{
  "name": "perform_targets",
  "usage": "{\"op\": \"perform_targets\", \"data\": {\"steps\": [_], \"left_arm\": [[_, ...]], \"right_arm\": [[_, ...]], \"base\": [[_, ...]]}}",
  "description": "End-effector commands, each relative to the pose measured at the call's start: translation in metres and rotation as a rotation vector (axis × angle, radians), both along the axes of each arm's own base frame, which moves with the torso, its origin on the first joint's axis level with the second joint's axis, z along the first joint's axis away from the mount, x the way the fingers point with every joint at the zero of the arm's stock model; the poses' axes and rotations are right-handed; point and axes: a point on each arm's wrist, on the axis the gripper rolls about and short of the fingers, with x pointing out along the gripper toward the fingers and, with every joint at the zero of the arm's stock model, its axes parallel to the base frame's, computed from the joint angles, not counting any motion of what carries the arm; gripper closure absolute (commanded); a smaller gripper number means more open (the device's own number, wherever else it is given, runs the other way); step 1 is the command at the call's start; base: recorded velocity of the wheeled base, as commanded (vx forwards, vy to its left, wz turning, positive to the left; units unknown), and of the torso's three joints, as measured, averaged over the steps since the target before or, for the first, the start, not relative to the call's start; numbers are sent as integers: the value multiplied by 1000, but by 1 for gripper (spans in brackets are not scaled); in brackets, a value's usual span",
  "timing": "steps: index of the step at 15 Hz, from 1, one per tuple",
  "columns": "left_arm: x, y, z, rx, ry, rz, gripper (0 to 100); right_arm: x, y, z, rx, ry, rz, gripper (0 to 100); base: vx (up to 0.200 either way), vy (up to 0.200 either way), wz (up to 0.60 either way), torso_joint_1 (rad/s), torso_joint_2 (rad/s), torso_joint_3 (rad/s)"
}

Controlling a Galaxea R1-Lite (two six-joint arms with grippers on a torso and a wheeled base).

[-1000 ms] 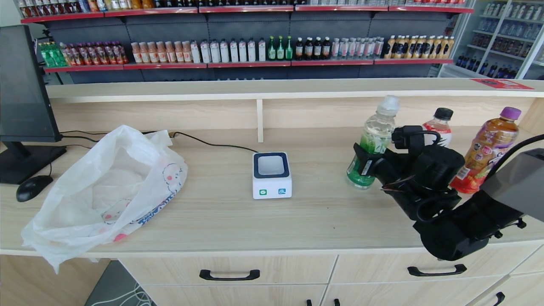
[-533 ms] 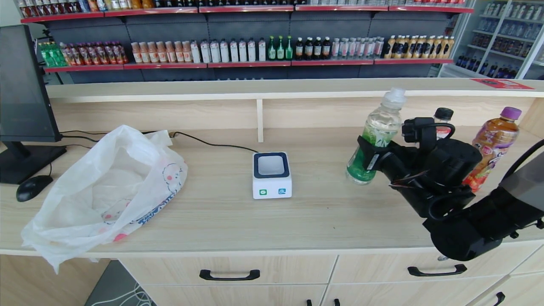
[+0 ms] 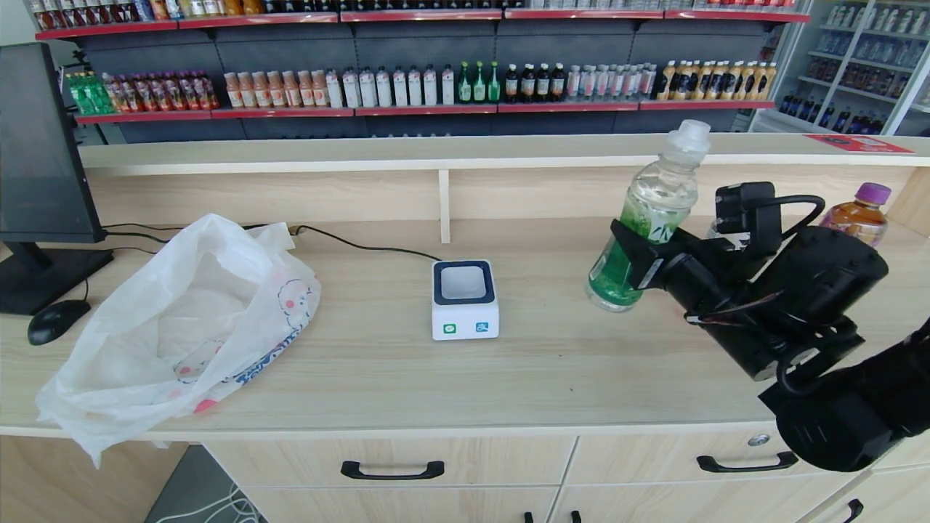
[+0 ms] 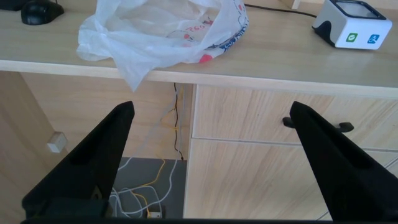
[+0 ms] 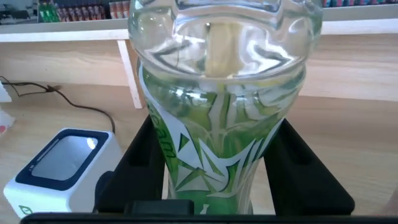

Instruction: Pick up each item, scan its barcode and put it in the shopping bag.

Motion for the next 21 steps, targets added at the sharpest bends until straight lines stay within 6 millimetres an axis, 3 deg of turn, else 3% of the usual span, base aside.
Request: {"op": "perform_targets", "data": {"steps": [1,4,7,13,16,21], "left_arm": [[0,0,0,0,0,0,0],[0,0,0,0,-1,0,0],[0,0,0,0,0,0,0],[0,0,0,0,-1,0,0],[0,0,0,0,0,0,0],[0,0,0,0,0,0,0]], "right_arm": [[-25,7,16,15,-35,57,100],[-65,2,26,10,-53,146,100],[-110,-13,15,13,0,246,100],[-127,-11,25,208,61,494,100],[-140,4,25,271,76,645,100],[-169,49,27,361,162,937,100]], "base": [[0,0,0,0,0,0],[0,0,0,0,0,0],[0,0,0,0,0,0],[0,0,0,0,0,0],[0,0,0,0,0,0],[0,0,0,0,0,0]]}}
